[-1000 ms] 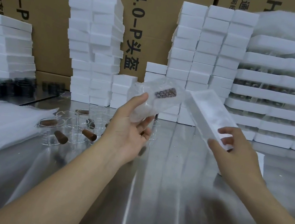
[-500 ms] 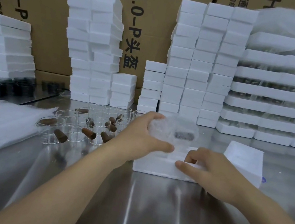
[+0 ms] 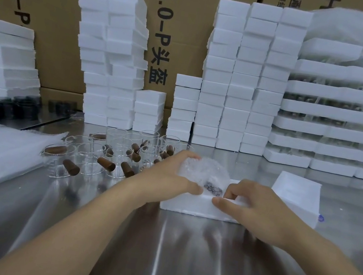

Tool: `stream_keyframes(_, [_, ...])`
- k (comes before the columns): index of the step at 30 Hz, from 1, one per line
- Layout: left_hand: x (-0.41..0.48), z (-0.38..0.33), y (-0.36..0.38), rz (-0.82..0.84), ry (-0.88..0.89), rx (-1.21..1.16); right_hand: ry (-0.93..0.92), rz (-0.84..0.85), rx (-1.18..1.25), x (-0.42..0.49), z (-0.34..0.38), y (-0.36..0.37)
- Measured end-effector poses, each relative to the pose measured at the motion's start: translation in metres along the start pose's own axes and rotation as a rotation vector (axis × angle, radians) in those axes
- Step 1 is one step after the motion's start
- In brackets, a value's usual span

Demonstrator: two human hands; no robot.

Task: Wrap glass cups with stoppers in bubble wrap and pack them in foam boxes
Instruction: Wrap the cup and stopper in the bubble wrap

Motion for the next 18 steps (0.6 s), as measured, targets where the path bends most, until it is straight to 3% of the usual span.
stream_keyframes(5, [-0.0025,0.0014,0.0051,-0.033,0.032,0.084,-0.001,0.007,-0.007,0.0002,0.0,0.0006])
stream_keyframes(10, [-0.0013,0.0045,-0.0021,-0.067,0.003,0.344,0.011,0.003,0.007,-0.0008,-0.0004,0.0003])
stream_keyframes(18, [-0.0056,0.0008,0.0015,-0.058,0.06,0.435,0.024,0.012,0.012,-0.0013,0.0014,-0.0006])
Point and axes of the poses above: each hand's wrist, its own x-axis towards the middle knuckle, its own y-axis out of the palm, z = x × y, the point moved 4 cm from there along x, towards the middle knuckle, and after that the axes turned 15 degrees about x, right-handed, at the moved point
